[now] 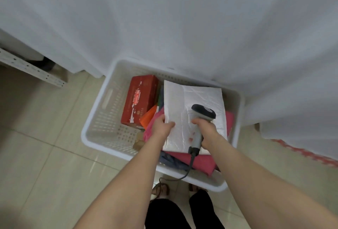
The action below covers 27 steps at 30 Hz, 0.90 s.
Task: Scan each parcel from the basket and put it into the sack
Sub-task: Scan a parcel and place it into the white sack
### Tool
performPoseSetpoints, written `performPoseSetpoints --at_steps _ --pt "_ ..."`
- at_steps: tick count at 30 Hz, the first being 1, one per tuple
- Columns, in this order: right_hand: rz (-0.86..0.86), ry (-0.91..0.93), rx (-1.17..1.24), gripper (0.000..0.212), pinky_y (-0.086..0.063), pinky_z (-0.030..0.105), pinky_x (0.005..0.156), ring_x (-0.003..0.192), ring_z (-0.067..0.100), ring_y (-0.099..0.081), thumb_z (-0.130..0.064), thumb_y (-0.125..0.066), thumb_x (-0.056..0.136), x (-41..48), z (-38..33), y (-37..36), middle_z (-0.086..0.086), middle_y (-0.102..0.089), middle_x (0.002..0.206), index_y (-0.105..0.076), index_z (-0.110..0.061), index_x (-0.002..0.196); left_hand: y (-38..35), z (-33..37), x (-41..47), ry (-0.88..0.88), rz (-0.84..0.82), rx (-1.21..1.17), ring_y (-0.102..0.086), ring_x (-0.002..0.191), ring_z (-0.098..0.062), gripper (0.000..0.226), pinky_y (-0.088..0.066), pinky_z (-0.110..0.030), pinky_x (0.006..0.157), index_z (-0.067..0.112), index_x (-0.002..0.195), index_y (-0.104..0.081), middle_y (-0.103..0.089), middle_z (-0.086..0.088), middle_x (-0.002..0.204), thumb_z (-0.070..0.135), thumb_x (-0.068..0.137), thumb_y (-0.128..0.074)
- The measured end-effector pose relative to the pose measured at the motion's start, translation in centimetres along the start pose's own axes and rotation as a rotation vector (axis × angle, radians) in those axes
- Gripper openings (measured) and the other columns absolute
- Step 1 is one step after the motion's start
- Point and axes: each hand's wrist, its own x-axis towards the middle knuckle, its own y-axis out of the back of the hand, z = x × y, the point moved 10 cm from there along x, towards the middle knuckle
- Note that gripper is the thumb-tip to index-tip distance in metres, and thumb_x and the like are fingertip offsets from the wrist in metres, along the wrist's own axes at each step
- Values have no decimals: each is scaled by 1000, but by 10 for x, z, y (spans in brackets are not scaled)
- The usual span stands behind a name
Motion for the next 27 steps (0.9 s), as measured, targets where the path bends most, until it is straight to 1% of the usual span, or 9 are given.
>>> performPoseSetpoints --at_steps 2,5,10,13,16,19,23,25,27 --pt "-21 11 19 17 -52 36 66 81 24 -62 -8 -65 88 -22 -16 -4 8 -61 91 -60 -9 104 13 38 -24 -118 27 -2 -62 86 -21 21 -50 -30 72 15 103 -62 -65 -2 94 3 87 -56" --pt "-63 94 75 20 -46 29 56 71 20 -64 -8 -67 87 -71 -54 -18 7 -65 86 -61 -7 106 35 96 -67 -260 46 82 -63 86 -19 24 -50 -32 74 20 100 -65 -66 4 89 5 85 -54" --pt "-180 199 192 37 -59 38 71 78 24 -67 -13 -80 78 -173 -123 -58 13 -69 92 -61 -4 109 57 198 -159 -475 -23 400 -61 99 -15 46 -44 -24 75 25 124 -62 -67 4 109 6 83 -56" --pt "-178 228 103 43 -57 48 83 86 31 -67 -16 -85 71 -226 -149 -69 15 -69 94 -63 -3 105 64 234 -215 -439 -198 364 -52 104 -9 50 -41 -18 79 19 132 -55 -56 5 110 7 84 -58" --pt "-149 231 45 40 -56 52 82 87 37 -67 4 -72 73 -268 -167 -66 23 -68 97 -61 4 112 94 246 -254 -280 -264 160 -52 104 -9 41 -44 -25 87 27 127 -59 -59 7 111 14 89 -49" --pt "-201 238 18 42 -54 53 87 94 37 -67 8 -61 73 -308 -180 -65 22 -69 105 -61 3 115 149 255 -277 -235 -81 85 -48 121 -16 43 -38 -33 99 24 136 -50 -52 4 135 25 93 -54" --pt "-390 233 5 46 -56 54 80 95 38 -69 6 -56 70 -365 -188 -84 20 -70 108 -64 -3 115 244 240 -306 -162 324 -82 -32 139 -29 98 -33 -38 108 7 151 -13 -25 -12 155 37 81 -73" --pt "-468 239 -5 45 -57 50 75 94 38 -68 7 -52 71 -392 -189 -97 20 -69 110 -63 -4 114 274 227 -320 -106 373 -135 -27 141 -32 121 -29 -45 113 6 151 -5 -20 -14 156 53 67 -78" --pt "-544 240 -16 39 -55 51 81 91 37 -67 6 -48 74 -415 -187 -111 18 -69 102 -63 -5 108 298 218 -337 -76 390 -157 -28 140 -33 127 -27 -47 114 5 151 -4 -22 -15 156 60 62 -77"
